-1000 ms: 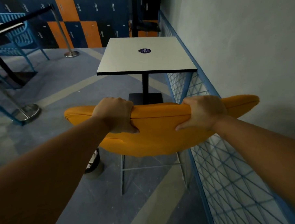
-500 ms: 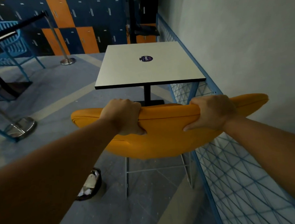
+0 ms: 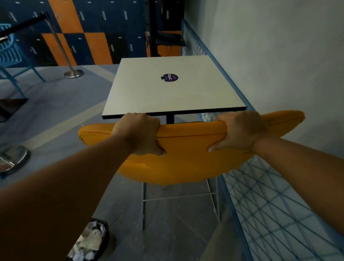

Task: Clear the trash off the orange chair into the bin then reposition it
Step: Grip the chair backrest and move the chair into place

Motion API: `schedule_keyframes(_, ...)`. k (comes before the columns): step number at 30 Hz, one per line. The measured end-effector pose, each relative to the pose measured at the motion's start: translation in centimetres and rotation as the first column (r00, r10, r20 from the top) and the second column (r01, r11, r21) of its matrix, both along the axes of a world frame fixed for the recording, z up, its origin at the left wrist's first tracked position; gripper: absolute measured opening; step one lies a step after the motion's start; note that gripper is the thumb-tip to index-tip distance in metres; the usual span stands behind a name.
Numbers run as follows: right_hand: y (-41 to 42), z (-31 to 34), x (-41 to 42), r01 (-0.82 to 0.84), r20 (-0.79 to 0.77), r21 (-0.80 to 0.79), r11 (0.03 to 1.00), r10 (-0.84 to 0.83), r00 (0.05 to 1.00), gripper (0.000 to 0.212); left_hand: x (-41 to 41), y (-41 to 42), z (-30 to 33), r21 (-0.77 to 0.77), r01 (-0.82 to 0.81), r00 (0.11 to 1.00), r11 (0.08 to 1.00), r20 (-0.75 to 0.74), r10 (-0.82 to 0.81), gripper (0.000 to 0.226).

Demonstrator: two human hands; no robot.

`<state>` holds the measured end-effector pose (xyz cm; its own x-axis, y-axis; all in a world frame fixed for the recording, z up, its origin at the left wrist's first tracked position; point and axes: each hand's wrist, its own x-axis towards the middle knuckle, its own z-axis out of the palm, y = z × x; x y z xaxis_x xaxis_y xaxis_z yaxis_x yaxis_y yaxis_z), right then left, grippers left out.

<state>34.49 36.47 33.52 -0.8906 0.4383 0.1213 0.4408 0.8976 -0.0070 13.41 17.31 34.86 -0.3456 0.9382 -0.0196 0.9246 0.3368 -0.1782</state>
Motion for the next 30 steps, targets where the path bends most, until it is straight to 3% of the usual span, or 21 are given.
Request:
schedule_keyframes(17,10.8,0.3,-10.0,-0.02,-0.031,0.018,1.0,0.02,0.999,0.075,-10.3,11.2,-0.2,0.018,0.033,0.999,0.999,-0.01,-0.032,0.069)
schedule_keyframes(30,11.8,0.1,-10.7,-0.045,-0.037,0.028,0.999,0.046,0.998,0.07,-11.4,12.1,-0.2,-0.024,0.027,0.998,0.999,0.056,-0.026,0.068)
